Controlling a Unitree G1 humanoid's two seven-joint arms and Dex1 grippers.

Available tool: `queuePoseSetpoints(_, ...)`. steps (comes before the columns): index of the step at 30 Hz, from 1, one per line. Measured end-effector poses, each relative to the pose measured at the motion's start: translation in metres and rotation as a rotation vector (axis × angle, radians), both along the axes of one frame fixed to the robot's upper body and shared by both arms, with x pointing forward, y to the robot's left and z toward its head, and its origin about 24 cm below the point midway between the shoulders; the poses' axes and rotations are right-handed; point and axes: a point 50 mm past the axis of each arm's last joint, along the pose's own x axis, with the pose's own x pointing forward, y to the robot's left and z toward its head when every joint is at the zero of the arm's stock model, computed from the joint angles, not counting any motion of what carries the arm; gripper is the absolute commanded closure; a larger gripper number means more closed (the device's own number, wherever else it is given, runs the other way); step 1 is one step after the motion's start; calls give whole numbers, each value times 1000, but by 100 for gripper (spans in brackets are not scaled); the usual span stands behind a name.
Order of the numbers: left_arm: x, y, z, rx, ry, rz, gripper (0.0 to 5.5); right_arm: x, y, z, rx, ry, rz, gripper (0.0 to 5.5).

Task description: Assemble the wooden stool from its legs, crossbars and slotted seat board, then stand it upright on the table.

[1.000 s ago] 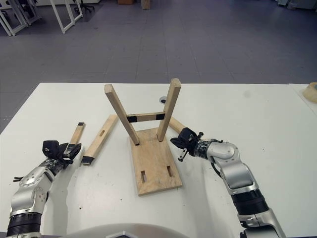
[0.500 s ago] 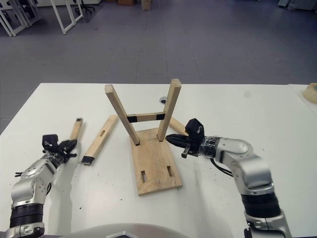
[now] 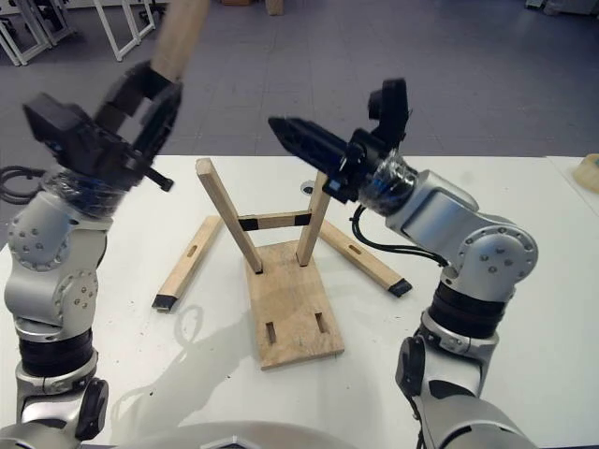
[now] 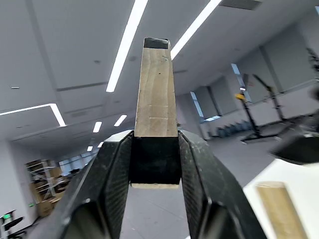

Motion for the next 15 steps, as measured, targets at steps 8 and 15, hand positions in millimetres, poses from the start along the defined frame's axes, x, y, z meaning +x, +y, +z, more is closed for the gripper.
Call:
queuePoseSetpoints(8,-8,-18,-15,73,89,-89,416,-2,13,30,139,-42,15,323)
queuePoseSetpoints(15,-9,-18,-18,83,93,-99,416,2,13,35,138,-43,13,451)
